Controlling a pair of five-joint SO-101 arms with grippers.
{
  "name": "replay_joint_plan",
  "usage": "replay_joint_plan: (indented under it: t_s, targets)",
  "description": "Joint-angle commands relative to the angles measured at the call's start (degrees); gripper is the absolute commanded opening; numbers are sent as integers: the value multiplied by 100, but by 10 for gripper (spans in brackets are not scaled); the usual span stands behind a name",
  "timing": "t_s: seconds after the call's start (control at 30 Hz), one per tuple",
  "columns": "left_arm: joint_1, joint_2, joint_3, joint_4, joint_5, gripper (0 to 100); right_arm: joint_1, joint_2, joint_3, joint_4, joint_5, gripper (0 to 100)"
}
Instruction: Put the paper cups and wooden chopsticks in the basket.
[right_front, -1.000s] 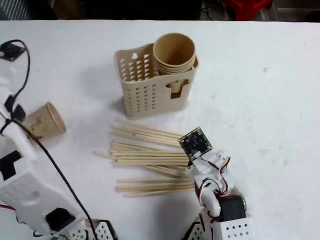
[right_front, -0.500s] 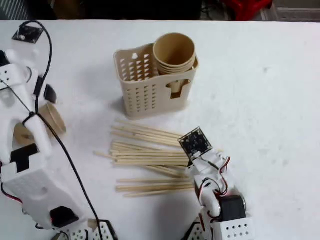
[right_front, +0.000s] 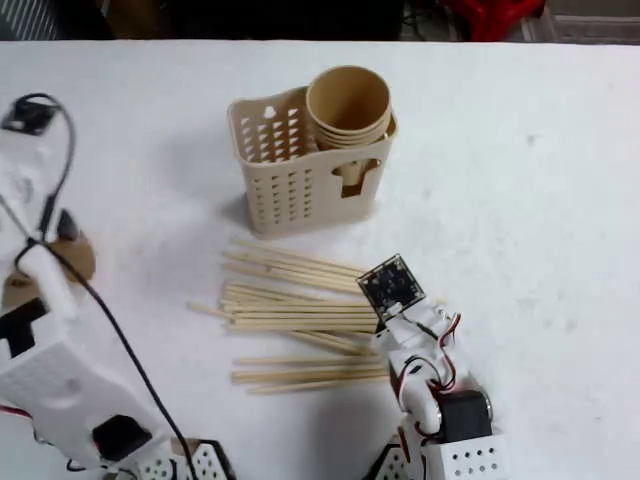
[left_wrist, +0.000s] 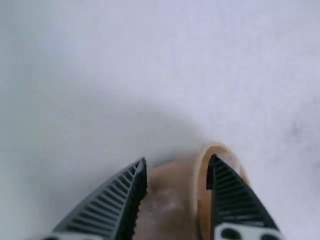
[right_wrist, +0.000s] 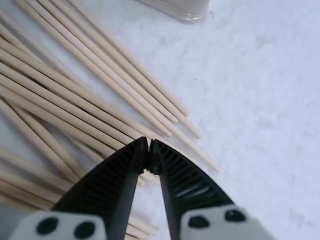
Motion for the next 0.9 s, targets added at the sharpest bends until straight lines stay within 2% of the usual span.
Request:
replay_joint_plan:
  t_s: [0.0, 0.2, 0.5, 0.63, 0.7, 0.8, 0.87]
  targets:
    - [-514, -268, -826, 571, -378, 203, 4, -40, -26, -119, 62, 17]
    - [-1165, -215, -1073, 862, -923, 199, 4, -40, -26, -119, 62, 17]
    - [-2158, -215, 53, 554, -1943, 181, 4, -40, -26, -119, 62, 17]
    - [-2220, -242, 712, -114, -2048, 72, 4, -40, -26, -119, 62, 17]
    - [-2167, -268, 738, -123, -2031, 15, 4, -40, -26, -119, 62, 17]
    - [-1938, -400, 703, 44, -2022, 20, 4, -40, -26, -119, 62, 17]
    - [-1727, -646, 536, 378, -1749, 23, 4, -40, -26, -119, 62, 17]
